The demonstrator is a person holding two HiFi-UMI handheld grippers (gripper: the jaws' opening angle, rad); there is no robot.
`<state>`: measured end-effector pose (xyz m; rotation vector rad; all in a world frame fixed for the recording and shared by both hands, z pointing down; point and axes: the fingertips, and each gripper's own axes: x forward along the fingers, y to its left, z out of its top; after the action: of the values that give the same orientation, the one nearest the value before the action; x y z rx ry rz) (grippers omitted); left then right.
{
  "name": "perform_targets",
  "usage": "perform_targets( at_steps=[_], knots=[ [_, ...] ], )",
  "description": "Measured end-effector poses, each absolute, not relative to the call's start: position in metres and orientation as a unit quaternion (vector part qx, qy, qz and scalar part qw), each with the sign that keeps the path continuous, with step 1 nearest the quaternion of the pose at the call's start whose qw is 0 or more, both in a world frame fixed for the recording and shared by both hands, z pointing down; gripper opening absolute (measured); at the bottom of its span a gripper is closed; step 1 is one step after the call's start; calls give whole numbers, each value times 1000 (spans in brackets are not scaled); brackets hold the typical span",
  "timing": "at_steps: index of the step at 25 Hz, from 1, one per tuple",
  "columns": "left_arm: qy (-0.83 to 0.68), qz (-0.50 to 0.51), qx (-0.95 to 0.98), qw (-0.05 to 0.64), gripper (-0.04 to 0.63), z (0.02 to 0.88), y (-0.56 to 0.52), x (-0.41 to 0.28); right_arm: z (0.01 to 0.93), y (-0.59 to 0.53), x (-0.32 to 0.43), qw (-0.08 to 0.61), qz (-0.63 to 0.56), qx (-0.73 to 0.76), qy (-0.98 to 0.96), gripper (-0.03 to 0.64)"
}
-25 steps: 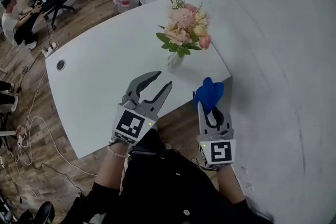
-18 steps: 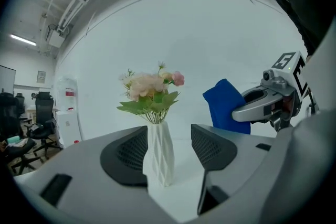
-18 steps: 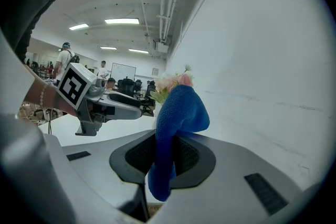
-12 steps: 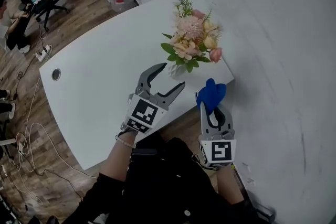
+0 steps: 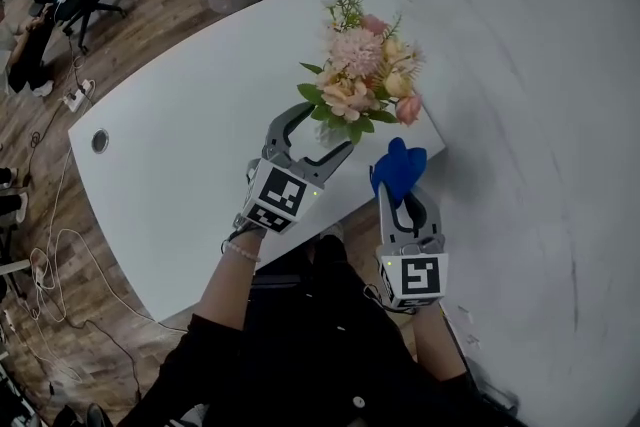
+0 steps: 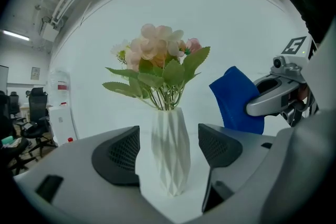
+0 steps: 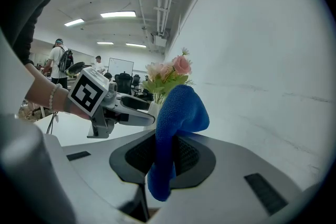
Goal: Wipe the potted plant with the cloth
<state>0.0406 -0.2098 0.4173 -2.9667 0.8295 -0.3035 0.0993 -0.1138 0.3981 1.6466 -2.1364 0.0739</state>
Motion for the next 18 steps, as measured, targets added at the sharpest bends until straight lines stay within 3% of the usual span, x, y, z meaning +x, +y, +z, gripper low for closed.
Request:
perform_targets(
  at_steps=[9, 12, 18],
  knots=[
    [290, -102, -952, 19, 336, 420, -220, 53, 403, -133, 116, 219, 37, 564, -795, 86],
    [301, -107, -948, 17, 273, 422, -220, 52, 403, -134, 116, 246, 27, 544, -802, 86],
    [310, -112, -944, 13, 268, 419, -219, 56, 399, -151, 125, 233, 26, 529, -816, 86]
  ],
)
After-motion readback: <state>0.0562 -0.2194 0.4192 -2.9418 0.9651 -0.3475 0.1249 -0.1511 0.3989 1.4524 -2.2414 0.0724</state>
